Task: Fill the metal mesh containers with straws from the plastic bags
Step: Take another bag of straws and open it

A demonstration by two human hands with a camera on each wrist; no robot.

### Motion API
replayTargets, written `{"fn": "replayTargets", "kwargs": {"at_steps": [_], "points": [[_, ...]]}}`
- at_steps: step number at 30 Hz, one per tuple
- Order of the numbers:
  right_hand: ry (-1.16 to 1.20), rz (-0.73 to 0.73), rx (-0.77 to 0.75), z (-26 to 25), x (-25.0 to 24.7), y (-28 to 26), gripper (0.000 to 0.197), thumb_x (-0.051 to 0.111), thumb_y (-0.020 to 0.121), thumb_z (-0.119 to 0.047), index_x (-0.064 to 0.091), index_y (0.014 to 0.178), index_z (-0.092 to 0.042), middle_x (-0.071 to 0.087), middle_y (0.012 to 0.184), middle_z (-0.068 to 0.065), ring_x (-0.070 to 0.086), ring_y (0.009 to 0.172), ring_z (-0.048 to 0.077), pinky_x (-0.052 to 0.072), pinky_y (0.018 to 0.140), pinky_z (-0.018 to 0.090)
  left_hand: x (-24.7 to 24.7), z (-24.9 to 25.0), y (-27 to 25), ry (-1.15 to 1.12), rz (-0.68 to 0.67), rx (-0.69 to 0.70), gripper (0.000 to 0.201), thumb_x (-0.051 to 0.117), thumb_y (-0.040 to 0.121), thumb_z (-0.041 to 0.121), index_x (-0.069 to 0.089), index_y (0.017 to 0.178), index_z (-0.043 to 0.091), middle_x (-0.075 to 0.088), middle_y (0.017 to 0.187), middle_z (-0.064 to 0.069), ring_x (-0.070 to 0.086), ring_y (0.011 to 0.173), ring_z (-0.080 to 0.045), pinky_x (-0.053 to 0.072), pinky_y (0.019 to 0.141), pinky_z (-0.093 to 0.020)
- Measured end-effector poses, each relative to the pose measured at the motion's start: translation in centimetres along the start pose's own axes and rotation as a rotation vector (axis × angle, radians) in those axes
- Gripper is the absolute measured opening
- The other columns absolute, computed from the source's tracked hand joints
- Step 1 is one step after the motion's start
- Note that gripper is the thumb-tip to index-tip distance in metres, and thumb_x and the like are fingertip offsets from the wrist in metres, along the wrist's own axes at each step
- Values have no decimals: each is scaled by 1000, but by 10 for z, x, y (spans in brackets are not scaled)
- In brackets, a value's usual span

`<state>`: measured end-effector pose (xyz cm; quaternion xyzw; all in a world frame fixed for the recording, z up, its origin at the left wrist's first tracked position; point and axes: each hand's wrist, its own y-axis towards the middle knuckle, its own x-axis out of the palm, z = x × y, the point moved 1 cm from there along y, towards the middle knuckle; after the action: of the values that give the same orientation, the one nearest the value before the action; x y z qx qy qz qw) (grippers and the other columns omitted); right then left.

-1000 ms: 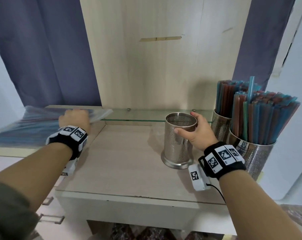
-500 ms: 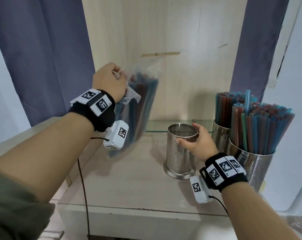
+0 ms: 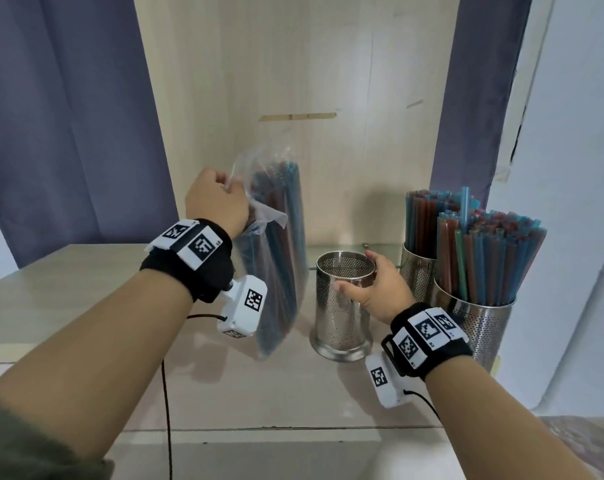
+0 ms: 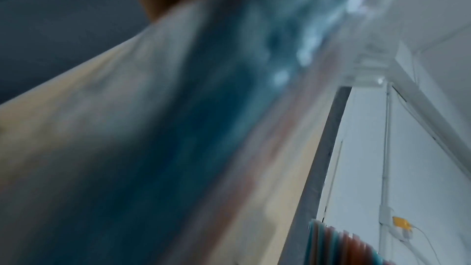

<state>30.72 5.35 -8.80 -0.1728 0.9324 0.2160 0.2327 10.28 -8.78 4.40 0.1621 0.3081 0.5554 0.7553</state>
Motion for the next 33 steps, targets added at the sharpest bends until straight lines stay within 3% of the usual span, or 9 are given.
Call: {"fn": "replayTargets", "kwargs": {"at_steps": [6,12,19,21,24,26,28,31,33], "points": [[-13,2,12,-4,1,-3,104,86,67,-47,33,149,-11,49,142,5,53,124,20,44,105,32,-1,-1,-4,-22,-1,-137,8,44,95,18,48,95,11,46,80,2,43,83,-24,29,70,-27],[-58,-24,28,-8,-2,-3,103,84,71,-45,30,151,-10,45,145,7,50,127,20,38,99,26,-3,14,-12,-84,-21,-45,9,45,95,18,49,96,10,47,84,2,44,83,-21,27,64,-17],[-176,-35,28,-15,-3,-6,102,79,74,-54,29,151,-11,47,144,8,50,127,23,42,107,37,2,14,-16,-69,-183,-36,12,46,93,18,49,83,12,53,82,-1,46,79,-22,35,70,-29],[-240,-66,22,-24,-6,-11,103,75,78,-54,21,155,-11,38,152,11,42,136,25,37,113,40,10,8,-24,-68,-256,-44,15,47,95,22,54,89,10,54,82,-1,48,78,-21,35,71,-30],[-377,22,-185,-53,-27,-30,94,66,86,-53,18,155,-13,33,155,10,35,141,25,33,114,39,20,-3,-27,-142,-316,-132,20,49,94,22,55,77,14,53,73,0,49,75,-24,36,69,-29],[-519,267,-470,-77,-53,-44,79,58,89,-55,34,150,-9,45,146,14,43,134,28,38,110,43,22,-8,-23,-170,-333,-199,21,50,93,22,54,73,17,53,72,-1,50,76,-24,37,71,-29],[-654,472,-588,-92,-78,-49,79,52,87,-57,42,145,-5,46,146,19,40,137,34,36,111,51,21,-11,-20,-176,-365,-229,22,53,92,24,54,71,18,54,73,-3,51,78,-24,39,73,-30],[-896,360,-257,-98,-114,-39,89,44,90,-66,25,153,-6,26,160,15,19,150,30,13,121,47,20,-11,-18,-189,-409,-247,24,57,92,29,55,70,19,57,75,-2,54,78,-24,40,72,-28],[-1033,222,-53,-93,-126,-36,84,37,88,-72,42,143,-9,44,149,13,38,140,27,10,121,45,19,-10,-17,-201,-437,-253,24,58,91,32,56,72,18,60,78,-4,55,77,-23,42,71,-29]]}}
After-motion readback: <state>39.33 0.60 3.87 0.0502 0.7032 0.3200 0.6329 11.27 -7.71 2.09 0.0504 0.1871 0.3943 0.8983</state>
